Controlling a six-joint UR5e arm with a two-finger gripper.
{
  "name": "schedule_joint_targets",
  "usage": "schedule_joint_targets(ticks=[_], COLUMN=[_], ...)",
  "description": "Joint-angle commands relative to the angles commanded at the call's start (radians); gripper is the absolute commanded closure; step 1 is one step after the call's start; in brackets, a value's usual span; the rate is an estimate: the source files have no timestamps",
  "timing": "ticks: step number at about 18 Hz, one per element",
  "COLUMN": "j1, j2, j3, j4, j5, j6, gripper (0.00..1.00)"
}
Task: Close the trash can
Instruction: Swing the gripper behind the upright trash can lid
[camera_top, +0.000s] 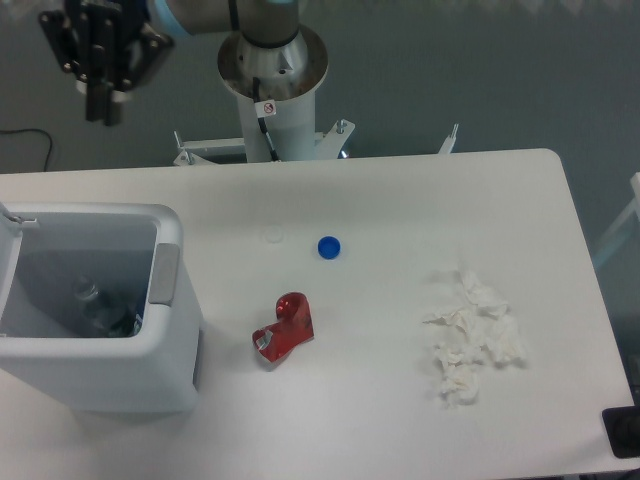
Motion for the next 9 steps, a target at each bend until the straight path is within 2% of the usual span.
schedule_joint_targets(ticks=[3, 9], j1=[-0.049, -0.181], j2=[-0.035, -0.144], j3=[0.029, 0.138], j4=[0.026, 0.041], j5=[-0.049, -0.049], j6=[0.005, 0.003], gripper=[0.94, 1.0])
